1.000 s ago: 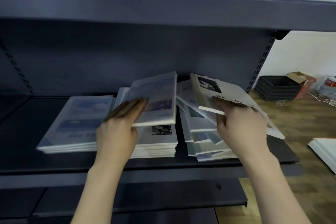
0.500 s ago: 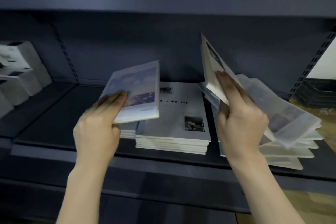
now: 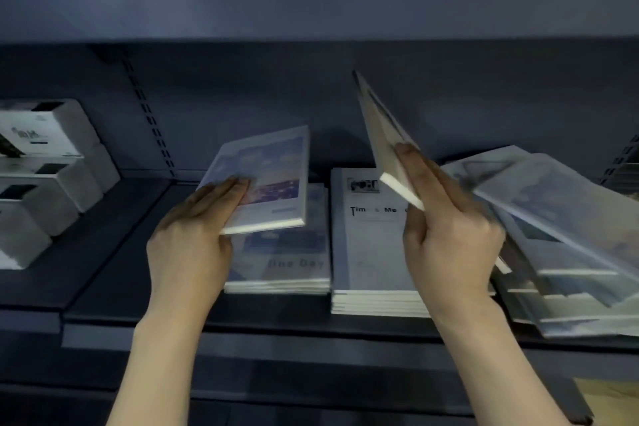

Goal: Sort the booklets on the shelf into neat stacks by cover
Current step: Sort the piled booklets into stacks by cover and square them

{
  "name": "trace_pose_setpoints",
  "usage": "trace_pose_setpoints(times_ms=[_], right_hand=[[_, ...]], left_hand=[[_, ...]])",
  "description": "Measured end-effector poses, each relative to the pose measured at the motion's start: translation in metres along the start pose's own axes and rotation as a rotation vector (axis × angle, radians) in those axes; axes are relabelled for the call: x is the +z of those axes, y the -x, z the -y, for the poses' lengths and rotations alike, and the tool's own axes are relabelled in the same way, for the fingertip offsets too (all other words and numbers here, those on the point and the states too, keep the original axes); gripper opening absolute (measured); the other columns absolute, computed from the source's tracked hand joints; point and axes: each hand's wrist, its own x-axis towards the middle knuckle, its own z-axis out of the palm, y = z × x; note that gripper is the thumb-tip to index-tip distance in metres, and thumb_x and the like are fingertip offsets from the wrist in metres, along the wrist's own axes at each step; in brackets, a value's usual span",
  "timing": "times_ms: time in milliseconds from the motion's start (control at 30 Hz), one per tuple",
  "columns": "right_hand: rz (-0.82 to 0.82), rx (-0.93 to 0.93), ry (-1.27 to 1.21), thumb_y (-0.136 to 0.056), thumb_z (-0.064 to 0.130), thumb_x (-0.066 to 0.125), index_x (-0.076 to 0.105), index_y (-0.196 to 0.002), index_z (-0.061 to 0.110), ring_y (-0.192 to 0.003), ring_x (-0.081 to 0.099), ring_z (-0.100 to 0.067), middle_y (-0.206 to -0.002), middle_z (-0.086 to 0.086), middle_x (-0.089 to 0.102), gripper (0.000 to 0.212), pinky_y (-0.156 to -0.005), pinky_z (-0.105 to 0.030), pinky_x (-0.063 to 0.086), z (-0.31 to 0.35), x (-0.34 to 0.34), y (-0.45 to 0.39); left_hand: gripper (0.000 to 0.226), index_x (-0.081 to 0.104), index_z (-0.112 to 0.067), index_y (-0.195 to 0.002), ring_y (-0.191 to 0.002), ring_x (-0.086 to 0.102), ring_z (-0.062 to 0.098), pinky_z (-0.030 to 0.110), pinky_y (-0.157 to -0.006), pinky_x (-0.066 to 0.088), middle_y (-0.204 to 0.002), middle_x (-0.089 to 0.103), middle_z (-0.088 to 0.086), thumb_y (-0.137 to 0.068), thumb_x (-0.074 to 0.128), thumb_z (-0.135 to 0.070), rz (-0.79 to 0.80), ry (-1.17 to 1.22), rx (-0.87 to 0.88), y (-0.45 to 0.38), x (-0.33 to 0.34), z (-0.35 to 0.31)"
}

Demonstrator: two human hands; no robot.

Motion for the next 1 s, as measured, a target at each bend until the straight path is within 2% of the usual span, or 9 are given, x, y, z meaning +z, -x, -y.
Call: trace_pose_setpoints(times_ms=[167,300,433,567,667,733,833,933,1000], right_hand=[[0.128,-0.046,0.028,-0.065,-0.013,0.052,0.064,-0.119,0.014,-0.074,0.066,-0.013,-0.111,0.000,0.068,0.062,-0.057,-0.015,0.041,0.010,0.022,0.023],[0.246,-0.053,0.017,-0.066,-0.014,0.054,0.064,-0.120,0.017,-0.087,0.070,-0.016,-0.113,0.001,0.068,0.062,-0.057,-0.028,0.055,0.011,0.039,0.040],[0.393,-0.066,0.075,-0.051,-0.017,0.071,0.069,-0.112,0.019,-0.074,0.071,-0.017,-0.106,0.002,0.071,0.071,-0.047,-0.024,0.051,0.002,0.041,0.049],[0.638,-0.041,-0.008,-0.055,-0.007,0.073,0.061,-0.121,0.030,-0.106,0.063,-0.011,-0.125,0.013,0.060,0.077,-0.070,-0.023,0.052,-0.019,0.034,0.056],[0.885,0.017,-0.106,-0.077,0.007,0.061,0.045,-0.131,0.044,-0.131,0.033,0.003,-0.136,0.033,0.034,0.067,-0.097,-0.018,0.034,-0.033,0.027,0.053],[1.008,0.063,-0.175,-0.085,0.030,0.058,0.038,-0.134,0.048,-0.136,0.018,0.007,-0.138,0.037,0.023,0.056,-0.110,-0.021,0.025,-0.039,0.026,0.051],[1.037,0.123,-0.220,-0.073,0.070,0.046,0.039,-0.132,0.050,-0.136,0.015,0.009,-0.143,0.034,0.026,0.064,-0.114,-0.027,0.021,-0.044,0.029,0.054],[1.045,0.152,-0.240,-0.066,0.080,0.042,0.040,-0.132,0.050,-0.137,0.014,0.008,-0.144,0.031,0.027,0.073,-0.114,-0.028,0.019,-0.045,0.030,0.057],[1.045,0.139,-0.245,-0.064,0.082,0.040,0.041,-0.133,0.048,-0.136,0.012,0.009,-0.140,0.037,0.023,0.077,-0.113,-0.023,0.015,-0.044,0.029,0.055]], left_hand=[[0.076,0.065,-0.008,-0.116,-0.100,0.064,0.034,0.046,-0.074,0.053,-0.114,0.066,0.012,-0.051,0.055,0.030,-0.025,-0.003,0.037,-0.007,0.006,0.027],[0.077,0.065,-0.009,-0.117,-0.101,0.064,0.033,0.046,-0.074,0.053,-0.114,0.066,0.012,-0.052,0.054,0.030,0.000,0.000,0.066,-0.006,0.011,0.041],[0.076,0.066,-0.007,-0.113,-0.096,0.066,0.034,0.046,-0.072,0.053,-0.111,0.067,0.013,-0.048,0.058,0.031,0.013,-0.001,0.077,-0.001,0.012,0.048],[0.075,0.067,-0.007,-0.112,-0.095,0.066,0.034,0.047,-0.070,0.053,-0.109,0.068,0.013,-0.047,0.061,0.030,0.036,-0.006,0.065,0.002,0.014,0.053],[0.073,0.066,-0.008,-0.114,-0.097,0.066,0.034,0.048,-0.072,0.053,-0.111,0.067,0.013,-0.051,0.059,0.029,0.055,0.007,0.052,0.004,0.017,0.056],[0.072,0.066,-0.008,-0.115,-0.100,0.065,0.035,0.049,-0.073,0.054,-0.112,0.067,0.014,-0.053,0.059,0.028,0.067,0.012,0.047,0.005,0.017,0.056],[0.071,0.066,-0.009,-0.115,-0.100,0.065,0.034,0.049,-0.072,0.053,-0.111,0.067,0.013,-0.054,0.059,0.026,0.068,0.004,0.053,0.007,0.016,0.052],[0.069,0.067,-0.009,-0.114,-0.098,0.066,0.034,0.048,-0.072,0.053,-0.110,0.068,0.013,-0.054,0.060,0.026,0.064,0.006,0.060,0.008,0.016,0.048],[0.069,0.067,-0.009,-0.113,-0.098,0.066,0.034,0.048,-0.071,0.053,-0.110,0.068,0.013,-0.054,0.061,0.026,0.061,0.004,0.057,0.009,0.016,0.046]])
